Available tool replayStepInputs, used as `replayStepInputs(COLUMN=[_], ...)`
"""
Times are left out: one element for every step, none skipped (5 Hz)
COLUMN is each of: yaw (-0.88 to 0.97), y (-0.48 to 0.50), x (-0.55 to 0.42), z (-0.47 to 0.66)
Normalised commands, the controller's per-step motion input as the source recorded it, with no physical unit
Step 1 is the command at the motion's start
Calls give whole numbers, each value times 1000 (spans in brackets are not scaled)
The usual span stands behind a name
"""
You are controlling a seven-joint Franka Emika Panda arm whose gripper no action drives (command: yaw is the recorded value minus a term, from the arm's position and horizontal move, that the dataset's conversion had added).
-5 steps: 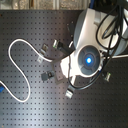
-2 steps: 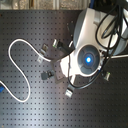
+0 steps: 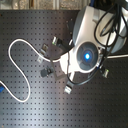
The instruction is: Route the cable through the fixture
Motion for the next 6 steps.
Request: replayStepInputs(yaw=[0, 0, 0, 0, 0, 0], y=[-1, 39, 90, 145, 112, 32], x=[-424, -417, -406, -402, -389, -329], z=[71, 61, 97, 135, 115, 115])
